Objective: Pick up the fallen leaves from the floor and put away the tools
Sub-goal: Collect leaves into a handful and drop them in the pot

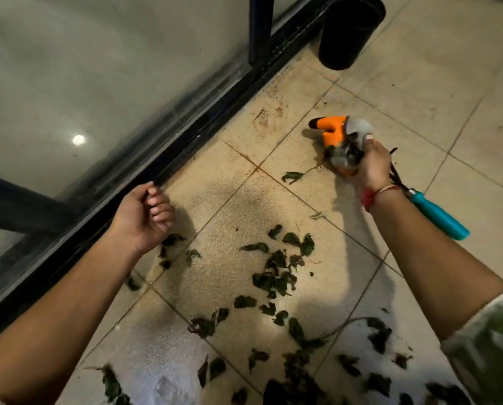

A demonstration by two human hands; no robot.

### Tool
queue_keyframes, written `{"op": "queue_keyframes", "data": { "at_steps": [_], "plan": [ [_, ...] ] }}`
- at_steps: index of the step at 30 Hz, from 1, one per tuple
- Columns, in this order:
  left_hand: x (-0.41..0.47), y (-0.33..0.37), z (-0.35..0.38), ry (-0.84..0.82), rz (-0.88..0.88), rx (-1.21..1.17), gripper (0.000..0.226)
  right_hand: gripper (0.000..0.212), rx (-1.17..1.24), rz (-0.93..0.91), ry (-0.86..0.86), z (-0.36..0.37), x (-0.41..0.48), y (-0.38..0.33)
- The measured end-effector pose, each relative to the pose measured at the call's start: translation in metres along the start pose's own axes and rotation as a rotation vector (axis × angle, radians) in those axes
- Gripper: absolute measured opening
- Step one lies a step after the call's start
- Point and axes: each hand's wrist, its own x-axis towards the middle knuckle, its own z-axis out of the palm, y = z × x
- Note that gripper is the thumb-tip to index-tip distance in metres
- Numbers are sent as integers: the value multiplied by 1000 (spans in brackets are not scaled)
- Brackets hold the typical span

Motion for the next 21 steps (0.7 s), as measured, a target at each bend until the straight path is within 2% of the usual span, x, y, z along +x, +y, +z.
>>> {"op": "queue_keyframes", "data": {
  "at_steps": [1,3,7,10,12,14,15,18,21],
  "plan": [
    [1,-2,2,-1,-3,-1,21,41,117,102,-111,-2,-6,-13],
    [2,-7,8,-17,-19,-1,22,43,321,187,-306,-11,-3,-24],
    [7,-17,21,-17,-52,18,21,60,344,264,-127,-27,19,-30],
    [14,-31,34,35,-70,172,30,40,488,347,-127,-26,13,-46],
    [19,-52,52,51,-22,502,30,40,548,375,-168,-28,8,-52],
    [23,-77,72,14,125,945,18,17,599,366,-103,-29,10,-47],
    [28,-88,81,-29,226,1123,15,27,607,374,-55,-32,17,-40],
    [45,-111,104,-183,542,1590,52,57,632,409,-41,-41,33,-21],
    [64,-122,123,-213,716,2018,96,67,554,385,62,-47,43,-10]
  ]
}}
